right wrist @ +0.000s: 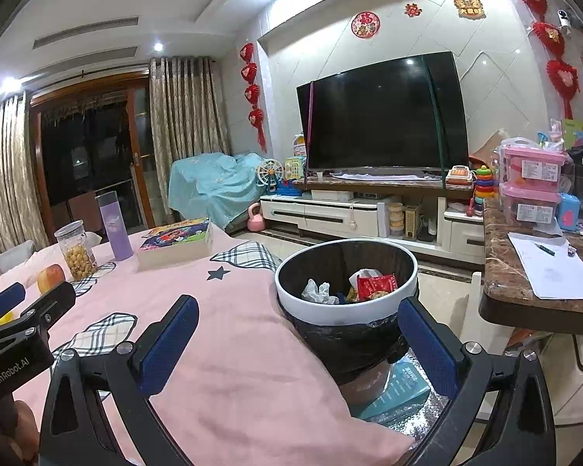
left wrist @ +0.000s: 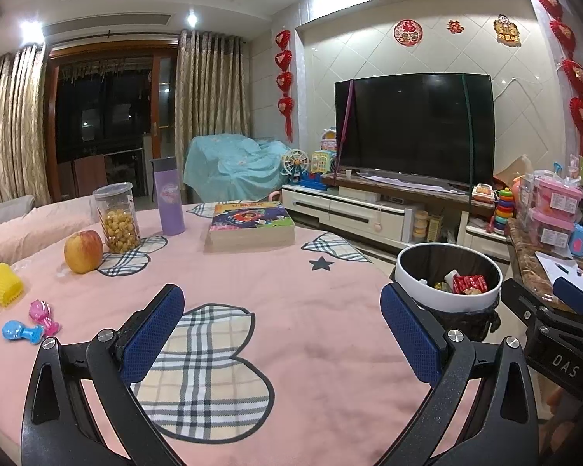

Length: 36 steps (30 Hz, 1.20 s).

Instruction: Collect trash

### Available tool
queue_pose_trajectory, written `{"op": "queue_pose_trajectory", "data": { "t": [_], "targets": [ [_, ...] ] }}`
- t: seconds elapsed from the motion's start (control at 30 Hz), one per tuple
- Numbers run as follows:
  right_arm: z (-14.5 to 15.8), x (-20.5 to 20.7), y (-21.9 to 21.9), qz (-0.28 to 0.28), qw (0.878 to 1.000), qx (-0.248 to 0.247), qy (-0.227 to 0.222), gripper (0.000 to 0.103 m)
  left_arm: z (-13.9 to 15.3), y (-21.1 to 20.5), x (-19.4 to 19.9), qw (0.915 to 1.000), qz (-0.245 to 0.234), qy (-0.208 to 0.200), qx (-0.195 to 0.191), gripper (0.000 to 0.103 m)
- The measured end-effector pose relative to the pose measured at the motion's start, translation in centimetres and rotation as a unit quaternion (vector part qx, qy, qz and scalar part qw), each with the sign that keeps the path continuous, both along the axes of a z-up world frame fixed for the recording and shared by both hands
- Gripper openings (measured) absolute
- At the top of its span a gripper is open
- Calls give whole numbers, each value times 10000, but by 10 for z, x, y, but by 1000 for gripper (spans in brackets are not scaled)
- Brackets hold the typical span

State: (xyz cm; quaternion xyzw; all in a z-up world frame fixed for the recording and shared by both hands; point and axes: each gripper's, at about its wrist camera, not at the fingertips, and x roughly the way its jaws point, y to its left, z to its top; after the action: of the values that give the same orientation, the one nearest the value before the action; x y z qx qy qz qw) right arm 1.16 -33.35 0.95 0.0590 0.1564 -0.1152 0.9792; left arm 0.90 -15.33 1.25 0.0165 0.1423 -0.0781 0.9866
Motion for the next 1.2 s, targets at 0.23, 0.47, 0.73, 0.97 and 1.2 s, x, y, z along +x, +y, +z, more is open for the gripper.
{"op": "queue_pose_trajectory", "data": {
  "t": [0.23, 0.47, 0.73, 0.97, 1.2],
  "targets": [
    [-1, 0, 0, 12, 10000, 10, 0, 103, 0, 0, 3, 10000, -22, 38, -8, 103],
    [-1, 0, 0, 21, 10000, 32, -3, 103, 0, 0, 3, 10000, -32, 41, 0, 103],
    [-1, 0, 2, 31, 10000, 37, 3, 103, -3, 0, 4, 10000, -39, 75, -5, 103],
    [-2, 1, 4, 48, 10000, 66, 28, 103, -8, 0, 7, 9999, -43, 139, -8, 103],
    [-4, 4, 4, 61, 9999, 105, 62, 103, -10, 1, 10, 9998, -38, 183, 1, 103]
  ]
}}
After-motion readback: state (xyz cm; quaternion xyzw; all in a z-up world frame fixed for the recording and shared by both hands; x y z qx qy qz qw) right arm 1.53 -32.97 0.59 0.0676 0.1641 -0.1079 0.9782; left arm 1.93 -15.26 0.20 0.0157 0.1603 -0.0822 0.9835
